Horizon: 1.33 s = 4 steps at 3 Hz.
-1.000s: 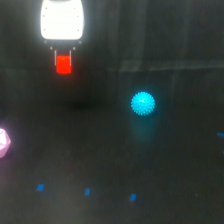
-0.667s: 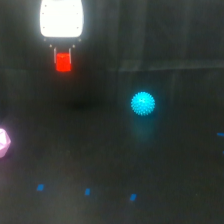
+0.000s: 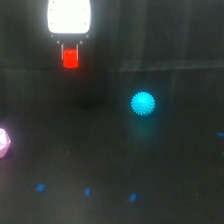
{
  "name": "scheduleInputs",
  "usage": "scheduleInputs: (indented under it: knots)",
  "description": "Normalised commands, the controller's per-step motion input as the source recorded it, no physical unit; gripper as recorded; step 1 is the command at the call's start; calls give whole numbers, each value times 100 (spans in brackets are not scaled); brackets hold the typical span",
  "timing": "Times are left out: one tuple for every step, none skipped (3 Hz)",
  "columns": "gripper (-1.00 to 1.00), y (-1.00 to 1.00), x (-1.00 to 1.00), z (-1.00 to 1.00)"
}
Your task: Pick up the red object from the table
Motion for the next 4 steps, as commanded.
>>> scheduleInputs:
  knots:
    - [-100, 8, -35, -31]
    - [-97, -6, -9, 9]
    - [-100, 44, 18, 61]
    - [-100, -32, -14, -72]
